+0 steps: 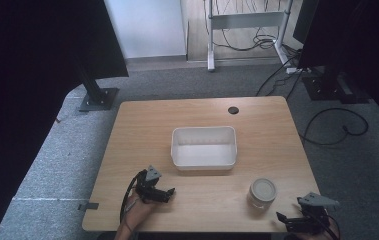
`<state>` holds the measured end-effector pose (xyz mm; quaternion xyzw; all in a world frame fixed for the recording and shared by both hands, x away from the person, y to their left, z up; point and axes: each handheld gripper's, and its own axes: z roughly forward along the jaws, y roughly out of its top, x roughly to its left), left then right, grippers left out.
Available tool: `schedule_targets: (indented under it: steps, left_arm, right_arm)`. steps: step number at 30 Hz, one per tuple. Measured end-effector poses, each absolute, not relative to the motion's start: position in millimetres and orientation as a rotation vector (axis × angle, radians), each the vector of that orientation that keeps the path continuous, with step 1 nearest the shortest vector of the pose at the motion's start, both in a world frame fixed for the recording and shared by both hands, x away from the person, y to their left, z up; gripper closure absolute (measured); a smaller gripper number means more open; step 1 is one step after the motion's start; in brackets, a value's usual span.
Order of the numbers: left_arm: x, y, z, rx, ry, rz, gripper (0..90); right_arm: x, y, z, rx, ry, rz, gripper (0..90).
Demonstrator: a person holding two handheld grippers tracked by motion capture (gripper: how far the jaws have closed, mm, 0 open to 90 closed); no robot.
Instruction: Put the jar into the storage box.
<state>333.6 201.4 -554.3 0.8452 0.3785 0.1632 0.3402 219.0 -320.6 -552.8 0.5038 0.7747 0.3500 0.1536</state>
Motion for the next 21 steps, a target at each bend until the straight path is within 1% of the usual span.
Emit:
schedule_targets:
  steps: [5,21]
  left_arm:
    - [333.6,201.5,-554.3,2.2,0.984,0.424,0.0]
    - [333.7,201.9,-554.4,2.201,0.979,0.422,0.0]
  right_arm:
    - [211.9,-322.3,-561.2,1.409,2.162,0.913,0.8]
    - [210.6,-321.5,-561.7,1.432,2.142,0.906,0.0]
